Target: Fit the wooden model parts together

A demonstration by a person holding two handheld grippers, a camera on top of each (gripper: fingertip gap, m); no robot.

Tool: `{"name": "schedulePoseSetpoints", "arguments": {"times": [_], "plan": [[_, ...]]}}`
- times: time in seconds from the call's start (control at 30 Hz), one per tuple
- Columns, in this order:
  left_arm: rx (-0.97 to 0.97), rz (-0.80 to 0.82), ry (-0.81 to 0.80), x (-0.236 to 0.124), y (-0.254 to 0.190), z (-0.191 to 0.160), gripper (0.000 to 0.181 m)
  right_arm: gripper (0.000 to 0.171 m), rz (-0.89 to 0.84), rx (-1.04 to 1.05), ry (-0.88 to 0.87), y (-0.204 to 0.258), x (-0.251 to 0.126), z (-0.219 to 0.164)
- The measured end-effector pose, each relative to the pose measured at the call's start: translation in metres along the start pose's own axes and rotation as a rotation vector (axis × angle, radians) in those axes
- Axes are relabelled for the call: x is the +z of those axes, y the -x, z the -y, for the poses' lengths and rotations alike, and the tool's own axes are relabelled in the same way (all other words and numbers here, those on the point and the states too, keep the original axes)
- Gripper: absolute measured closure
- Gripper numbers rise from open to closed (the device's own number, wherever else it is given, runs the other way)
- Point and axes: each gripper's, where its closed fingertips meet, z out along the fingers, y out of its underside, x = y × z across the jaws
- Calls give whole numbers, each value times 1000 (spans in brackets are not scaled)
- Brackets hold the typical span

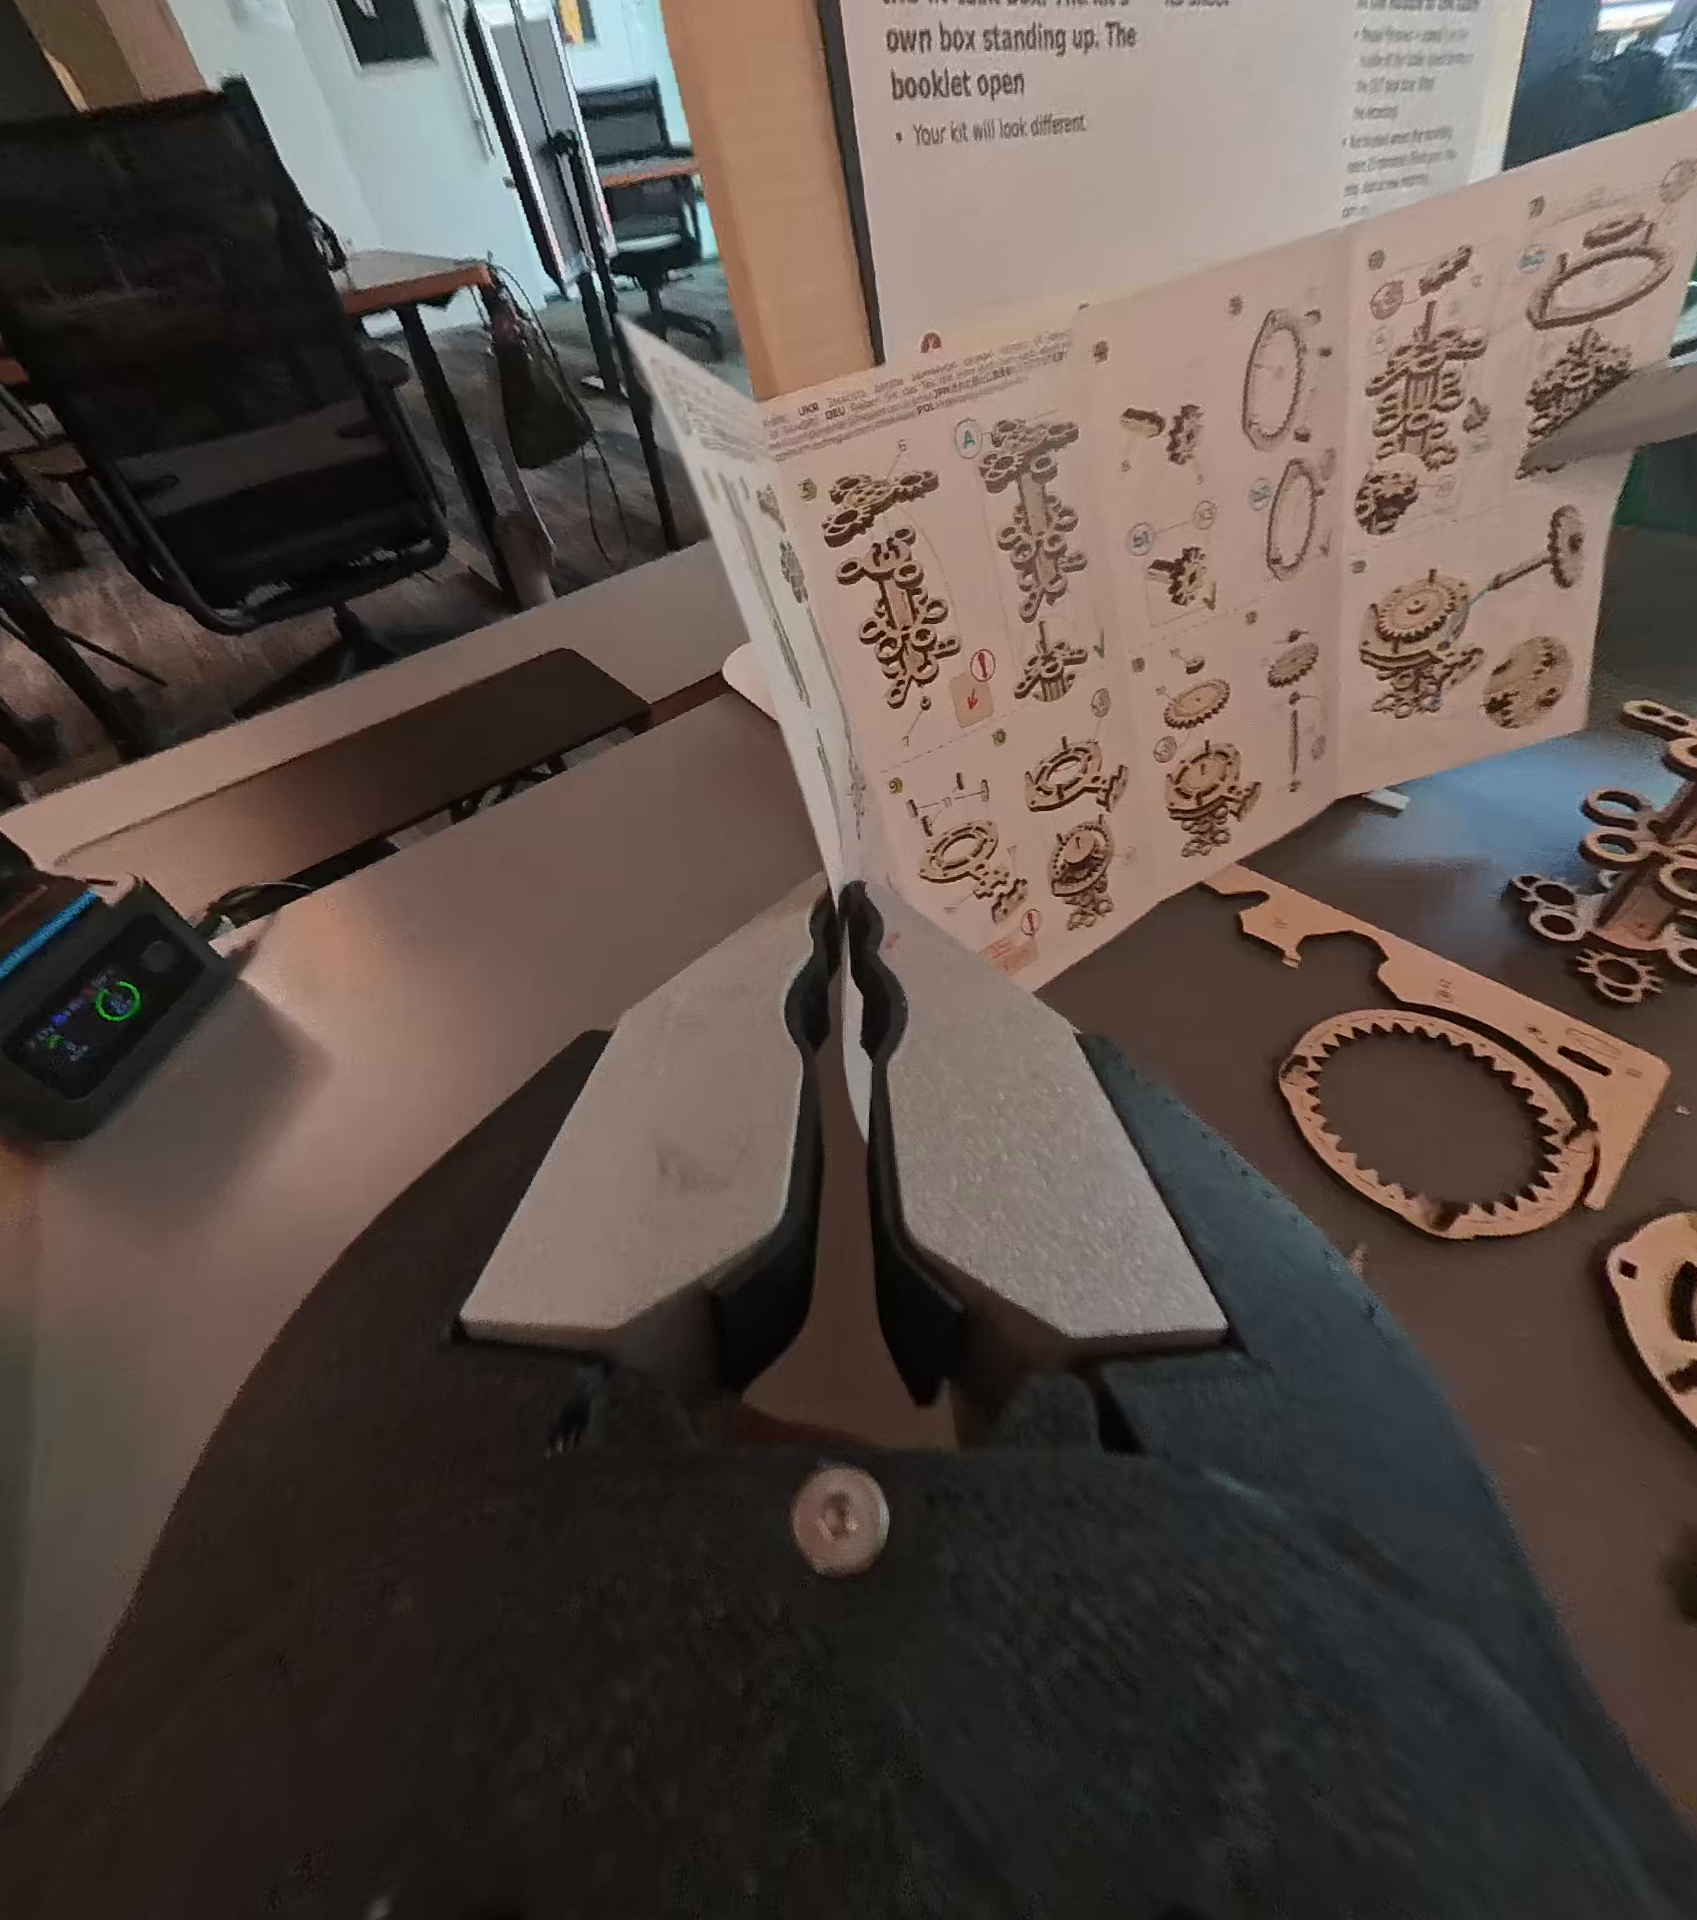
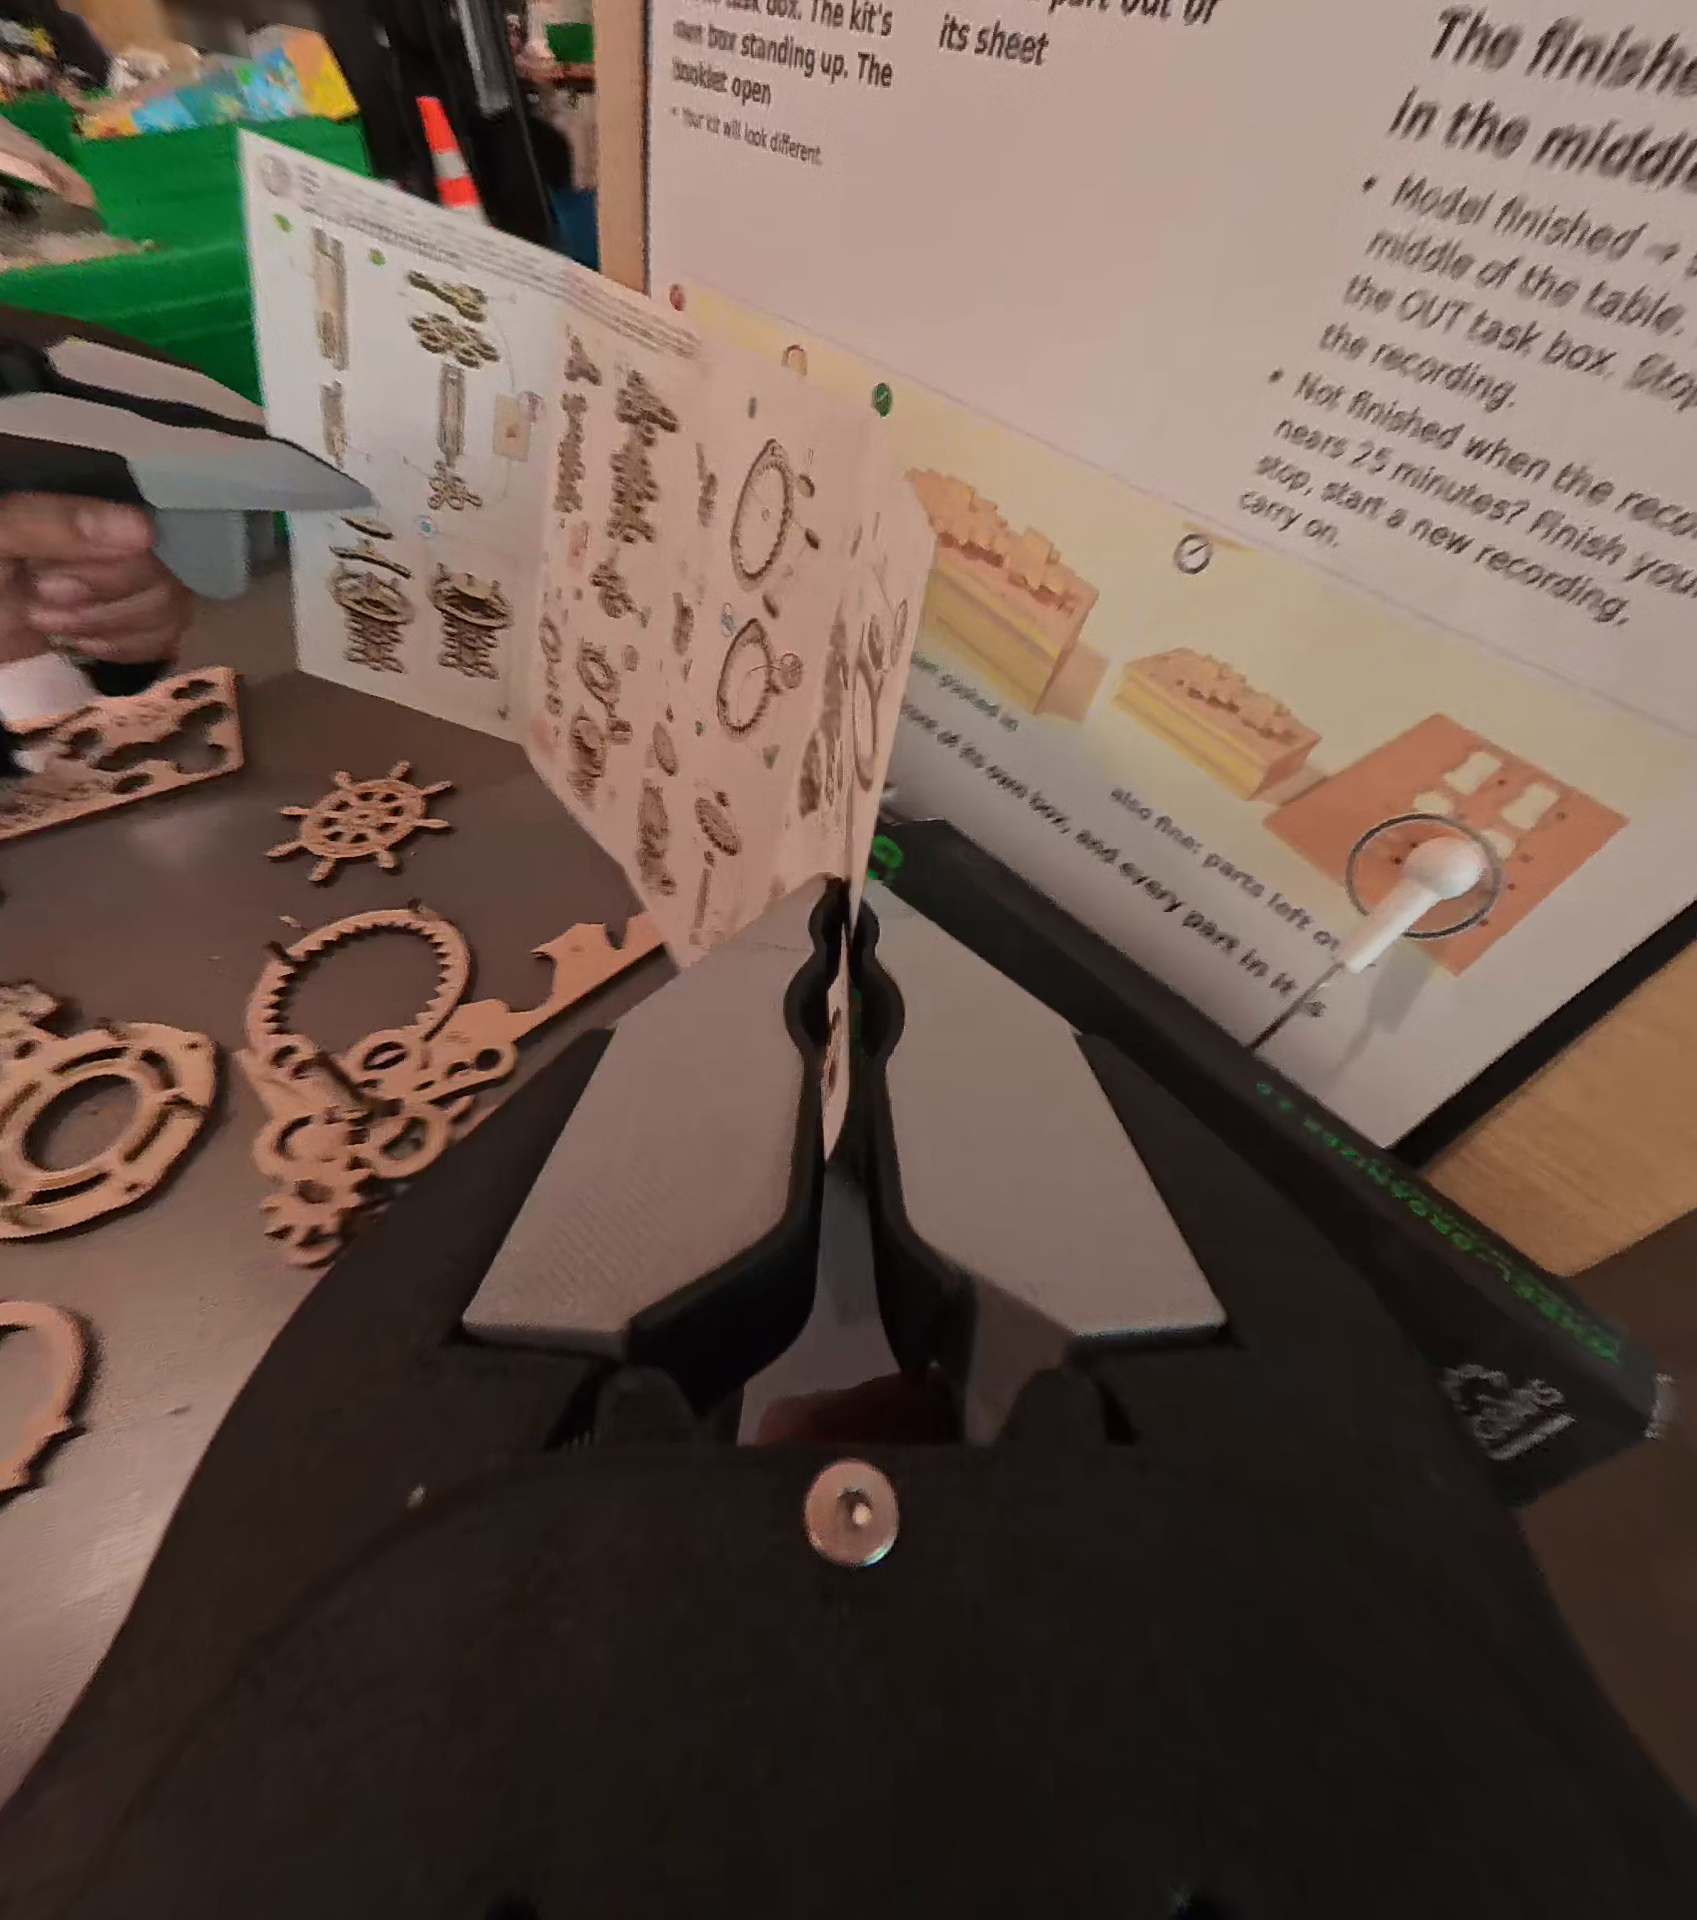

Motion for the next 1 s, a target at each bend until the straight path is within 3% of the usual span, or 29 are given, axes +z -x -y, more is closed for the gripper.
{"name": "schedulePoseSetpoints", "arguments": {"times": [0.03,0.2,0.33,0.47,0.57,0.7,0.9,1.0], "plan": [[26,17,-21,0,1,3,181,171,-27,-29,-22,-3,0,4],[99,36,-157,-5,-6,31,181,171,-28,-85,-138,2,-2,26],[143,57,-141,3,-4,20,181,171,-67,-218,-154,5,5,19],[164,46,-67,5,-8,8,181,171,18,-176,-94,19,9,7],[148,55,-32,2,-10,3,175,171,-23,-175,-61,9,8,1],[115,45,-10,1,-10,-2,157,146,9,-99,-34,4,4,-5],[52,18,15,-2,-12,-5,134,134,12,-112,-6,1,-9,-8],[36,19,2,-9,-13,2,132,125,-17,-164,23,-4,-22,-8]]}}
